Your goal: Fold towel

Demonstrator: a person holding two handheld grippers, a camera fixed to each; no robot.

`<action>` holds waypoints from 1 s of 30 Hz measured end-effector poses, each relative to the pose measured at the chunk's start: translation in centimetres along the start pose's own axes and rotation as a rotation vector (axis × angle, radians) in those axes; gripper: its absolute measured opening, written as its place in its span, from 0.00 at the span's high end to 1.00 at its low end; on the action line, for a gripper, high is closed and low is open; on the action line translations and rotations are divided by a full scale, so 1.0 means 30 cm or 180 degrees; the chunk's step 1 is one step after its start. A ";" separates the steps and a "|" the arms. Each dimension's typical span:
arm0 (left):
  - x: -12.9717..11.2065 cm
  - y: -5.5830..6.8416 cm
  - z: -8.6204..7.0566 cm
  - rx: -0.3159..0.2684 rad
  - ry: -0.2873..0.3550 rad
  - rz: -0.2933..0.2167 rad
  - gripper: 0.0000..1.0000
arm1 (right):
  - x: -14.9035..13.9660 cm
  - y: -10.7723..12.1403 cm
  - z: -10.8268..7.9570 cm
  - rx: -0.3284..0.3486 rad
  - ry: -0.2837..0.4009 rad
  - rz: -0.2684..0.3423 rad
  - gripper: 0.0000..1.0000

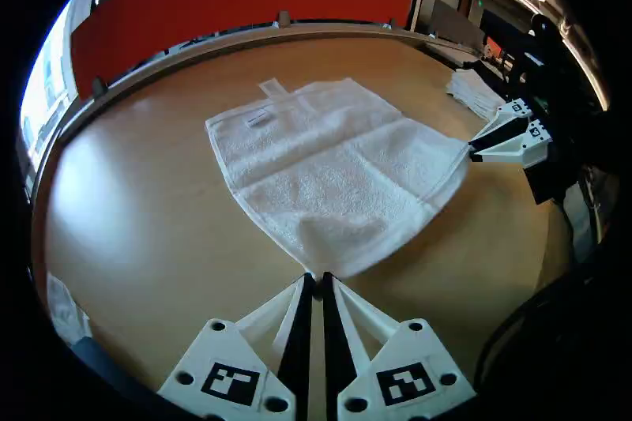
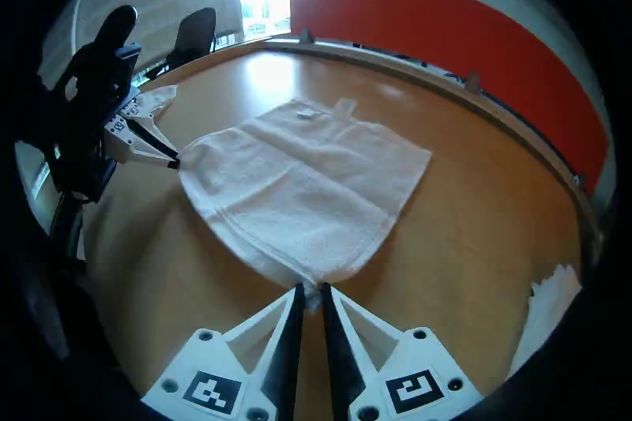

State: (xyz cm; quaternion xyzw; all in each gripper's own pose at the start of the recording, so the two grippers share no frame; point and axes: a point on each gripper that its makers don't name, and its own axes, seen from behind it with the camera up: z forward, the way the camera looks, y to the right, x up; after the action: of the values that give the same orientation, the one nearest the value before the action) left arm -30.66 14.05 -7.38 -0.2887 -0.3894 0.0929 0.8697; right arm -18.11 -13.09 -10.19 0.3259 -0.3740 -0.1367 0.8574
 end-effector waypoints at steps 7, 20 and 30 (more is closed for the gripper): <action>0.070 -0.004 -0.060 0.0015 0.0095 -0.0090 0.91 | 0.085 0.011 -0.057 -0.0072 0.0163 -0.0008 0.83; 0.176 0.015 -0.187 -0.0025 0.0217 -0.0242 0.91 | 0.210 0.016 -0.186 -0.0144 0.0365 -0.0041 0.83; 0.237 0.030 -0.265 -0.0048 0.0282 -0.0307 0.91 | 0.249 0.002 -0.256 -0.0151 0.0433 -0.0008 0.83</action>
State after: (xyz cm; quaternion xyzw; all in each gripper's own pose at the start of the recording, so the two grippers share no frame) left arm -19.97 14.11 -7.69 -0.2799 -0.3647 0.0351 0.8874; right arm -7.40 -13.11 -9.94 0.3144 -0.3112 -0.1242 0.8882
